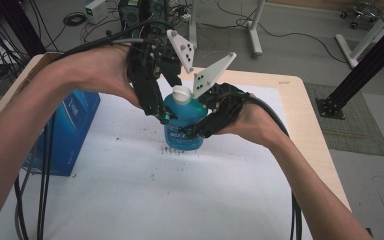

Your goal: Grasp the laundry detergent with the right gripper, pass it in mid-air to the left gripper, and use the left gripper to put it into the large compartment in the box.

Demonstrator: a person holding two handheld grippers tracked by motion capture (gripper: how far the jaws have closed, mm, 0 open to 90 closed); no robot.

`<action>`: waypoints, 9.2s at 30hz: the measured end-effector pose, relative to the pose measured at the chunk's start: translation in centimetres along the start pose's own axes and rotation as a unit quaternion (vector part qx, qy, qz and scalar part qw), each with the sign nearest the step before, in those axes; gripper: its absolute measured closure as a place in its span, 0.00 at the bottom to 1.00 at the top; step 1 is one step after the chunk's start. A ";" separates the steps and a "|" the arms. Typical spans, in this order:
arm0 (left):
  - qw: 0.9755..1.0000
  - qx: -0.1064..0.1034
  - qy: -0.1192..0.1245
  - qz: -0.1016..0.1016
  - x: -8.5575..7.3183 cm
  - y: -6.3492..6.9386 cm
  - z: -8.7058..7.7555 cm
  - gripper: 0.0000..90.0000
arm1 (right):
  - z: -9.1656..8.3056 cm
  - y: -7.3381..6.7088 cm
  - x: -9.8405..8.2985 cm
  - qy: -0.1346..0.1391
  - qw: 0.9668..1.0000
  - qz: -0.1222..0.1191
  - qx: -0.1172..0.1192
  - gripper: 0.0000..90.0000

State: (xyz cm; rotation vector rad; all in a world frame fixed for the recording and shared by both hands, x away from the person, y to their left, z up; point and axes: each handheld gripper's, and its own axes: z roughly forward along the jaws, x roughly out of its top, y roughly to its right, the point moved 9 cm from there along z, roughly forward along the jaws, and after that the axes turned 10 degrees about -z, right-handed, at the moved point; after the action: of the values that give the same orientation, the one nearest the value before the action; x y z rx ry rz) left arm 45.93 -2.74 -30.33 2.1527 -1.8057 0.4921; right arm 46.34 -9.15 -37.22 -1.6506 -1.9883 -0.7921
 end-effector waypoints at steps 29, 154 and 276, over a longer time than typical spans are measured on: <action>1.000 -0.004 0.001 -0.001 0.6 0.2 1.9 0.25 | 0.1 0.2 0.0 0.011 1.000 0.005 0.001 0.51; 0.952 0.158 -0.058 -0.255 -12.2 -1.3 -20.6 0.43 | -9.5 -2.0 -9.3 -0.151 0.978 0.084 -0.113 0.14; 0.959 0.142 -0.145 -0.196 -24.6 -3.4 -11.1 0.29 | -6.9 -3.7 -13.1 -0.195 0.968 0.106 -0.116 0.14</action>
State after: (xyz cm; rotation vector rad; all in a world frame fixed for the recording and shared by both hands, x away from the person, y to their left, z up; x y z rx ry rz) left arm 44.60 24.40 -31.08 2.8242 -1.4392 0.3716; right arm 45.10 -23.81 -41.19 -2.2605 -1.9742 -0.6799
